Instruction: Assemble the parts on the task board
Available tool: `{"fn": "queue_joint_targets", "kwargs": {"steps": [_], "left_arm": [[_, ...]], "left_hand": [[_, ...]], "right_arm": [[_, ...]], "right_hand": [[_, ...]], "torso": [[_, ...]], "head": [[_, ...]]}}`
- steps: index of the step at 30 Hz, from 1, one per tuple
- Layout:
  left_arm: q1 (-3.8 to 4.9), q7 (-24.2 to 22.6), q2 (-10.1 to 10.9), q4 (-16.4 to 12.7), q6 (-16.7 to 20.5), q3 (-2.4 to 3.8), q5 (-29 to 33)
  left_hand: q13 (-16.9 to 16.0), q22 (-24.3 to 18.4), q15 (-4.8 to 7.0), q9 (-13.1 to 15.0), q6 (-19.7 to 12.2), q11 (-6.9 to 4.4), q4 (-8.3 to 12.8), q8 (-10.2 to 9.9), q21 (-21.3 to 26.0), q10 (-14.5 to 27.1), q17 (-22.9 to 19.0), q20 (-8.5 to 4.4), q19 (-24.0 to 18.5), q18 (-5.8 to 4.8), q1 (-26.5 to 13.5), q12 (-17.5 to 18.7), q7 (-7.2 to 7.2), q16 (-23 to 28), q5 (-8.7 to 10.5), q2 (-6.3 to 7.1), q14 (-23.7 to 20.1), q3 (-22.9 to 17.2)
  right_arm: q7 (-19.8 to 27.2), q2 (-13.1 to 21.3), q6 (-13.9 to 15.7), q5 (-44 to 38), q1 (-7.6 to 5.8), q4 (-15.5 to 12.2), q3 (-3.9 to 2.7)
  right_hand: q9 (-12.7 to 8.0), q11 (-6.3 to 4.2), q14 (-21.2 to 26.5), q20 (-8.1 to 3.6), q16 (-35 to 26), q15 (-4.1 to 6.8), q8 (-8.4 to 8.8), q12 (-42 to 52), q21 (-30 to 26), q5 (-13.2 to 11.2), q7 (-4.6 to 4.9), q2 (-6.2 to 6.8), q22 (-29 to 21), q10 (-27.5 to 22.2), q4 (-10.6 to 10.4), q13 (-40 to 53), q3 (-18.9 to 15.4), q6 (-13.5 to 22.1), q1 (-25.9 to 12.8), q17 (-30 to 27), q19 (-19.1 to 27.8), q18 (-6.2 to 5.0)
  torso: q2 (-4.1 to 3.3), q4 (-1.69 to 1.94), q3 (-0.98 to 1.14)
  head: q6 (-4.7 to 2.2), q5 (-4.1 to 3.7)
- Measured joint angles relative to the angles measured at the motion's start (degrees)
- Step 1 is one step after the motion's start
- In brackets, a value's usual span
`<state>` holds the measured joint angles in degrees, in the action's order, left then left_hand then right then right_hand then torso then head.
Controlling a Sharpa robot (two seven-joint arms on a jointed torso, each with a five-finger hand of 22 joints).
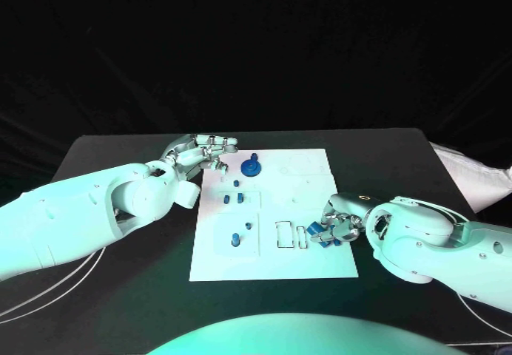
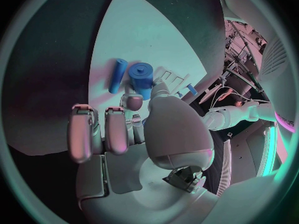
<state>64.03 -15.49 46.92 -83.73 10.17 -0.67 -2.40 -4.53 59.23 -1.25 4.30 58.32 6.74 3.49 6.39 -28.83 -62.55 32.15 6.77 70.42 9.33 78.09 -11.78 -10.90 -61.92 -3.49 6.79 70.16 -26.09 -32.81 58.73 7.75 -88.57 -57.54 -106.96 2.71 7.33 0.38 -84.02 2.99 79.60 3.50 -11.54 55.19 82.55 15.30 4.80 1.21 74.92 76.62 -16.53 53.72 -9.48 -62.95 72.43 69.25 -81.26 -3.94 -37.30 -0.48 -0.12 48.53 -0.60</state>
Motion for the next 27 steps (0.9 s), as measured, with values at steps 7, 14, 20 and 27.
{"fn": "queue_joint_targets", "kwargs": {"steps": [7,14,20,27], "left_arm": [[-0.01,0.15,0.04,-0.01,0.00,0.00,0.00],[-0.07,0.25,0.06,0.00,0.00,0.00,0.00],[-0.11,0.30,-0.07,0.02,-0.03,0.00,0.00],[-0.15,0.34,-0.13,0.03,-0.11,0.00,0.00]], "left_hand": [[0.00,0.00,0.00,0.00,0.00,0.00,0.00,0.00,0.00,0.00,0.00,0.00,0.00,0.01,0.00,0.00,0.00,0.00,0.00,0.00,0.00,0.00],[0.00,0.00,0.00,0.00,0.00,-0.21,0.00,0.00,0.00,0.21,-0.09,0.00,0.00,0.00,0.00,0.00,0.00,0.00,0.00,0.00,0.00,0.00],[0.07,-0.05,0.00,0.00,-0.22,0.00,0.00,0.00,0.00,0.42,-0.09,0.00,0.00,0.00,0.00,0.00,-0.21,0.00,0.00,0.00,0.00,-0.01],[0.06,-0.05,0.00,0.00,-0.23,0.00,-0.17,0.22,0.21,0.42,-0.16,0.21,0.21,0.00,0.00,0.00,-0.21,0.00,0.00,0.00,0.00,0.17]], "right_arm": [[0.10,-0.13,0.62,-0.23,0.21,0.04,-0.02],[0.12,1.35,4.66,0.82,0.47,-2.17,0.20],[0.60,1.67,8.36,3.29,-0.67,-4.07,-0.13],[1.02,-0.22,9.45,6.45,-0.90,-4.33,-0.12]], "right_hand": [[0.15,0.01,0.00,-0.21,0.29,0.00,-0.12,-0.22,0.27,1.72,-0.34,-1.70,-0.01,0.00,-0.07,0.62,-0.09,-0.81,0.61,0.63,-0.21,-0.01],[0.35,-0.41,0.00,-0.41,0.63,-0.01,-0.21,-0.47,0.40,3.28,-0.57,-3.20,-0.01,0.42,-0.06,1.13,-0.11,-1.37,0.57,1.25,-0.41,-0.01],[0.68,-0.41,0.00,-0.41,0.63,0.00,-0.23,-1.35,0.40,4.02,-0.57,-3.94,-0.01,0.43,-0.08,0.69,-0.24,-1.36,0.43,0.93,-0.41,-0.01],[0.81,-0.41,0.00,-0.41,0.63,-0.01,-0.21,-2.00,0.40,4.35,-0.56,-4.42,-0.02,0.43,-0.07,0.18,-0.62,-1.39,0.30,0.57,-0.40,-0.01]], "torso": [[0.05,0.01,-0.03],[0.07,-0.03,0.03],[0.07,0.01,0.03],[0.00,0.05,0.01]], "head": [[0.03,0.01],[-0.13,-0.01],[-0.35,-0.18],[-0.38,-0.08]]}}
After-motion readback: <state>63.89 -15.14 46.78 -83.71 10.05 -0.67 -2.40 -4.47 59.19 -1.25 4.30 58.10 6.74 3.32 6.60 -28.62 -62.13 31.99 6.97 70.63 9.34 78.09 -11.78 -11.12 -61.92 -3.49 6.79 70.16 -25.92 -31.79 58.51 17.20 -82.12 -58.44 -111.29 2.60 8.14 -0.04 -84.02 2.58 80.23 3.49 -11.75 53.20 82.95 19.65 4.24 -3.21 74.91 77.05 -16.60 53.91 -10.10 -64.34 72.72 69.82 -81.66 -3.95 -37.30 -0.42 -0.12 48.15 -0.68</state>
